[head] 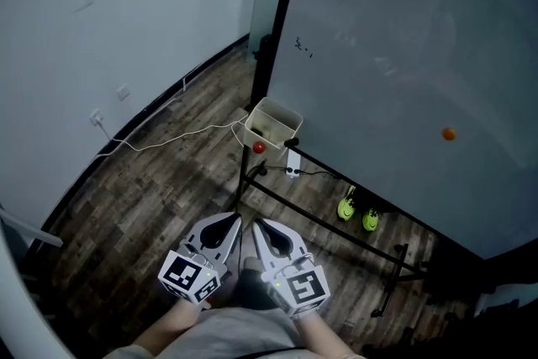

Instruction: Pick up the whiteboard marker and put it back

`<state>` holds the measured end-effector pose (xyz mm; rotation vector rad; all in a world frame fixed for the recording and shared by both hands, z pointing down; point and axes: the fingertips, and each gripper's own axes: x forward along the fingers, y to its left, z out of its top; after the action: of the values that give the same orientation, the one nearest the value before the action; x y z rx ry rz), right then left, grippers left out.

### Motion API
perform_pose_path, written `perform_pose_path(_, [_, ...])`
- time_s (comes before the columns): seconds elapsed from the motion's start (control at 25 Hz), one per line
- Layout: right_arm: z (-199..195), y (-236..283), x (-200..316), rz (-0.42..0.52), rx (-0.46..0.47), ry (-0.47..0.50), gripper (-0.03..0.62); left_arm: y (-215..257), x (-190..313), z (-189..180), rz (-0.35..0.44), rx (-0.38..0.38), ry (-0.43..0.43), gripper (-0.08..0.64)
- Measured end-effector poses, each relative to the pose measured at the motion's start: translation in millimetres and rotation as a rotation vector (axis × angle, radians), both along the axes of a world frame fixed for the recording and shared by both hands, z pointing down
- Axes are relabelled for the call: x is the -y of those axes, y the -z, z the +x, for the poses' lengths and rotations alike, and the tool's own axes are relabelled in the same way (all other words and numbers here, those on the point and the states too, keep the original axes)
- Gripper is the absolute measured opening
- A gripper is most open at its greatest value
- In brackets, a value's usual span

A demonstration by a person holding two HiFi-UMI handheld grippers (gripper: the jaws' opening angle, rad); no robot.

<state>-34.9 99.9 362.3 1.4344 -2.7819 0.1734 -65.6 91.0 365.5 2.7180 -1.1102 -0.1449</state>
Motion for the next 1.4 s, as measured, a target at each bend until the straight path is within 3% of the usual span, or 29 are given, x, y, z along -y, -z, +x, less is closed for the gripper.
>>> perform_pose_path(0.64, [46.3,-9.3,86.3,-0.009,-0.044,0.036,0.021,-13.6,86.7,50.3,-0.023,-0.005,0.000,0.014])
perform_pose_path(1.4, [86.4,-18.7,151.8,-0.041,-0.055,0.117,0.026,-19.5,139.9,77.5,-0.028,-0.001,0.110,0.014])
